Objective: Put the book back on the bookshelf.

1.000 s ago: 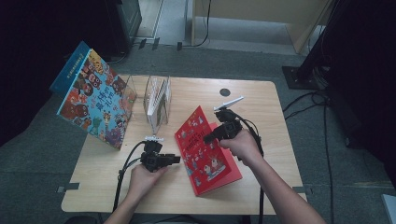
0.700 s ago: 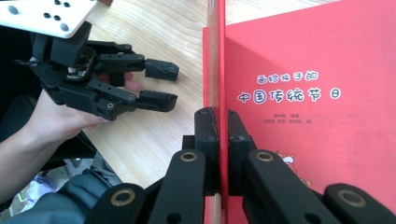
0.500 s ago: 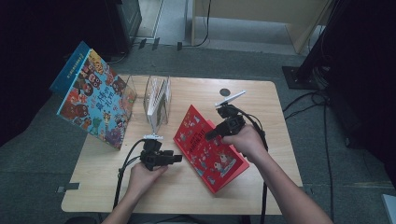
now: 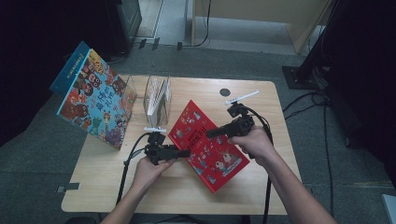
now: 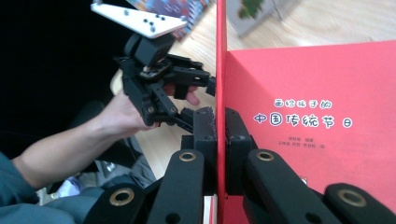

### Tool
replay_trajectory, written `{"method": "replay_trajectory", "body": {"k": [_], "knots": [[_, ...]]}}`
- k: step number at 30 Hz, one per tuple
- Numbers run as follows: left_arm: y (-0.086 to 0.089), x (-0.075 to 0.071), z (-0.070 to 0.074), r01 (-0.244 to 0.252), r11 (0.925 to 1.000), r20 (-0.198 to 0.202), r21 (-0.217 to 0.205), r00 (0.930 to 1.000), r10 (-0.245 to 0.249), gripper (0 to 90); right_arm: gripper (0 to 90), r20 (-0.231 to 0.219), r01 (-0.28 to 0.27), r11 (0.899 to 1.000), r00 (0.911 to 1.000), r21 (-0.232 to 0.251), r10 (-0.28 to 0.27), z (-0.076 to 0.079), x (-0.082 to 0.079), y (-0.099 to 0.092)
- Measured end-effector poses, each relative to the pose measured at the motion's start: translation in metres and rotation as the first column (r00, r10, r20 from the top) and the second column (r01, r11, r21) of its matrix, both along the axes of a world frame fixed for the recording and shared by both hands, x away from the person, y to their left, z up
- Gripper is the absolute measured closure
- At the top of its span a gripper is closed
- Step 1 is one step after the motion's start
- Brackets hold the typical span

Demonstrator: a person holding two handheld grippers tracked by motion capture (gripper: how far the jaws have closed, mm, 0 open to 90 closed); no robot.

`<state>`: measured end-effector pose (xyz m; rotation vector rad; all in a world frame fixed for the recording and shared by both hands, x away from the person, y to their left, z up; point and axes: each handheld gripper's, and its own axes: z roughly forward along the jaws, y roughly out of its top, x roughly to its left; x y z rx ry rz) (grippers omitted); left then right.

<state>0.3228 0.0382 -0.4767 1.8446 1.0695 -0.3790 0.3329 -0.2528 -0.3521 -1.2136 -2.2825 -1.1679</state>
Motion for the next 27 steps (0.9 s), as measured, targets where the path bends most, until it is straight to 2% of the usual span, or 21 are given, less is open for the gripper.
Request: {"method": "replay_trajectory", "body": {"k": [1, 2, 3, 4, 5, 6, 9, 10, 11, 12, 14, 15, 17, 18, 19, 21, 22, 23, 25, 26, 27], "knots": [[0.001, 0.001, 0.003, 0.002, 0.9997, 0.002, -0.026, 1.0, -0.002, 21.7, 88.4, 0.0, 0.0, 1.0, 1.0, 0.0, 0.0, 0.0, 0.0, 0.0], [0.001, 0.001, 0.006, 0.006, 0.9988, 0.017, -0.048, 0.9998, -0.005, 20.3, 88.5, 0.021, -0.008, 0.999, 0.9997, 0.036, 0.007, -0.002, -0.003, -0.004], [0.004, 0.001, 0.016, 0.023, 0.9941, 0.074, -0.106, 0.9971, -0.015, 19.1, 89.0, 0.062, -0.034, 0.994, 0.9977, 0.1, 0.028, -0.01, -0.009, -0.012], [0.004, 0.001, 0.016, 0.023, 0.9941, 0.074, -0.106, 0.9971, -0.015, 18.6, 89.2, 0.072, -0.061, 0.988, 0.9961, 0.141, 0.052, -0.015, -0.011, -0.015], [0.007, -0.001, 0.022, 0.012, 0.9907, 0.115, -0.135, 0.9934, 0.003, 18.6, 89.2, 0.072, -0.061, 0.988, 0.9961, 0.141, 0.052, -0.015, -0.011, -0.015], [0.019, -0.002, 0.035, 0.014, 0.9845, 0.17, -0.175, 0.9853, 0.016, 26.0, 89.3, 0.091, -0.097, 0.974, 0.9926, 0.205, 0.08, -0.029, -0.017, -0.02], [0.032, -0.002, 0.051, 0.07, 0.9727, 0.212, -0.221, 0.977, -0.023, 49.0, 88.0, 0.109, -0.162, 0.96, 0.9842, 0.231, 0.14, -0.049, -0.02, -0.02], [0.033, -0.004, 0.057, 0.108, 0.9761, 0.247, -0.188, 0.9673, -0.06, 55.6, 82.8, 0.147, -0.193, 0.962, 0.9751, 0.193, 0.166, -0.055, -0.022, -0.016], [0.032, -0.007, 0.064, 0.152, 0.9792, 0.299, -0.134, 0.9483, -0.106, 63.6, 75.1, 0.17, -0.187, 0.976, 0.971, 0.107, 0.168, -0.058, -0.022, -0.011], [0.032, -0.01, 0.069, 0.176, 0.9801, 0.319, -0.092, 0.9376, -0.138, 68.1, 71.1, 0.165, -0.208, 0.977, 0.9664, 0.049, 0.197, -0.063, -0.019, -0.006], [0.03, -0.015, 0.079, 0.216, 0.9763, 0.358, -0.012, 0.9124, -0.198, 72.7, 66.9, 0.17, -0.24, 0.971, 0.9575, 0.02, 0.233, -0.068, -0.016, 0.0], [0.03, -0.015, 0.079, 0.216, 0.9763, 0.358, -0.012, 0.9124, -0.198, 72.7, 66.6, 0.191, -0.247, 0.969, 0.9513, 0.003, 0.242, -0.07, -0.016, 0.003], [0.032, -0.016, 0.087, 0.224, 0.973, 0.38, 0.055, 0.8965, -0.228, 73.1, 65.5, 0.215, -0.251, 0.968, 0.9456, 0.006, 0.244, -0.07, -0.014, 0.004], [0.03, -0.02, 0.095, 0.215, 0.9641, 0.412, 0.156, 0.8732, -0.261, 72.9, 60.9, 0.268, -0.232, 0.973, 0.9368, -0.004, 0.225, -0.068, -0.011, 0.004], [0.03, -0.021, 0.099, 0.216, 0.9571, 0.415, 0.194, 0.8661, -0.279, 72.6, 58.4, 0.304, -0.217, 0.976, 0.9291, -0.014, 0.211, -0.067, -0.009, 0.004], [0.03, -0.021, 0.102, 0.22, 0.9521, 0.409, 0.212, 0.8649, -0.291, 72.2, 57.9, 0.332, -0.206, 0.979, 0.9228, -0.004, 0.195, -0.066, -0.008, 0.002], [0.03, -0.02, 0.106, 0.223, 0.9439, 0.393, 0.243, 0.8669, -0.306, 71.5, 56.9, 0.358, -0.205, 0.979, 0.9135, -0.007, 0.194, -0.067, -0.009, 0.004], [0.026, -0.019, 0.113, 0.232, 0.9225, 0.376, 0.309, 0.8611, -0.342, 70.5, 55.6, 0.381, -0.198, 0.98, 0.9049, -0.016, 0.189, -0.068, -0.011, 0.005], [0.021, -0.016, 0.122, 0.242, 0.9008, 0.347, 0.36, 0.8619, -0.37, 68.8, 53.4, 0.43, -0.187, 0.982, 0.8852, -0.02, 0.177, -0.07, -0.015, 0.009], [0.017, -0.014, 0.127, 0.253, 0.8844, 0.327, 0.393, 0.8605, -0.391, 68.2, 53.3, 0.442, -0.188, 0.982, 0.8798, -0.017, 0.176, -0.071, -0.015, 0.01], [0.017, -0.014, 0.127, 0.253, 0.8844, 0.327, 0.393, 0.8605, -0.391, 67.4, 53.4, 0.446, -0.19, 0.982, 0.8774, -0.013, 0.176, -0.072, -0.016, 0.01]]}}
